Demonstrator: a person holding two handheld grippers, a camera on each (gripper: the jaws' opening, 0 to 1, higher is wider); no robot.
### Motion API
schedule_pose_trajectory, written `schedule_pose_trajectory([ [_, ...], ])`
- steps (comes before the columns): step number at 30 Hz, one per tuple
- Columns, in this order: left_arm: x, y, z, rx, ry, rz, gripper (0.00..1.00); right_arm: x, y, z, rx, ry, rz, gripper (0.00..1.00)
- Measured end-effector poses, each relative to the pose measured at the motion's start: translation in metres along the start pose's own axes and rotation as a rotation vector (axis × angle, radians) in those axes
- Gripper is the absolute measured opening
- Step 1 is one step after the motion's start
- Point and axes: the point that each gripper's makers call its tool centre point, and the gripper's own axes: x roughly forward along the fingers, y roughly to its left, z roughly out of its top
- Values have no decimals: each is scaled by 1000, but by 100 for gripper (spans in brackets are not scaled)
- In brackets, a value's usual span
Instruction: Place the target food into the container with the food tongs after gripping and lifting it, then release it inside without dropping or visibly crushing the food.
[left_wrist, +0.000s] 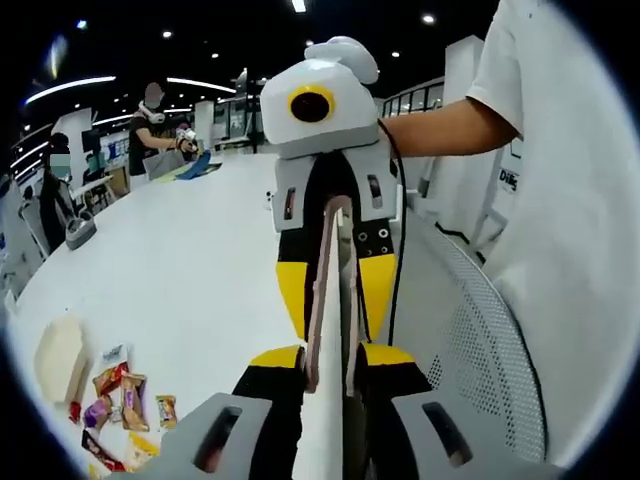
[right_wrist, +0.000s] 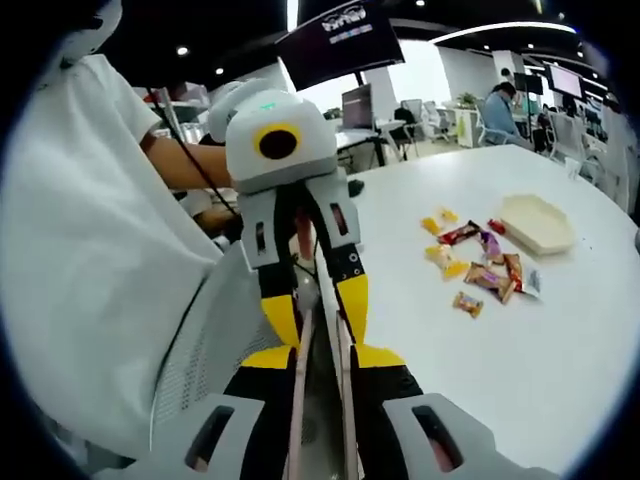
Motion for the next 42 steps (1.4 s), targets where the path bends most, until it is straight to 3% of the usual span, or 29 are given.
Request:
schedule_pose_trajectory([
  [1, 0, 1, -1, -4, -12, 2, 26, 0, -2, 0, 8, -6, -13, 22],
  [5, -7, 7, -9, -60, -31, 29, 27, 3, -5, -4, 81, 24, -30, 22],
  [6, -12, 9, -15, -83, -22, 44, 26, 4, -7, -2, 89, 11, -27, 22],
  [8, -26, 10, -28, -125, -11, 62, 24, 5, -9, -7, 148, 48, -34, 22],
  [12, -41, 22, -29, -157, -43, 126, 12, 3, -10, -10, 177, 56, -44, 19],
  [13, -42, 23, -26, -160, -52, 130, 14, 3, -3, -11, 222, 67, -8, 19],
  [14, -42, 23, -25, -161, -55, 125, 18, 4, -13, -9, 191, 45, -60, 18],
  [15, -41, 22, -23, -168, -57, 119, 22, 4, -8, -10, 191, 57, -24, 18],
  [16, -39, 21, -22, -174, -54, 112, 27, 4, -19, -8, 159, 36, -96, 18],
  [18, -32, 12, -19, -165, -47, 79, 33, 4, -2, -13, 226, 66, -2, 20],
  [19, -28, 7, -18, -162, -48, 54, 36, 5, -14, -7, 164, 16, -64, 20],
  [21, -21, 3, -17, -164, -37, 40, 38, 4, 2, -9, 209, 37, 1, 21],
  [22, -19, 2, -17, -149, -34, 35, 38, 5, -2, 0, 154, -11, -23, 22],
  [23, -14, -1, -16, -141, -24, 16, 37, 4, 7, -1, 179, 1, 28, 22],
  [25, -9, -4, -15, -136, -3, -3, 36, 4, 5, 5, 126, -13, -2, 22],
  [30, 4, -16, -13, -76, 95, -92, 30, 11, 13, 5, 63, 48, 8, 22],
  [31, 7, -19, -19, -61, 152, -109, 30, 13, 15, 6, 53, 65, 16, 22],
  [34, 12, -18, -29, -15, 234, -96, 25, 14, 16, 10, 12, 68, 1, 22],
  [37, 11, -19, -24, -5, 195, -99, 20, 11, 14, 6, 1, 95, 15, 21],
  [39, 7, -15, -18, 24, 150, -89, 17, 9, 12, 3, -26, 82, 8, 21],
  [41, 3, -13, -8, -33, 92, -88, 15, 2, 4, 0, -37, 64, -17, 21],
  [42, 0, -11, -4, -15, 69, -83, 14, 0, 3, 2, -36, 43, -18, 21],
])
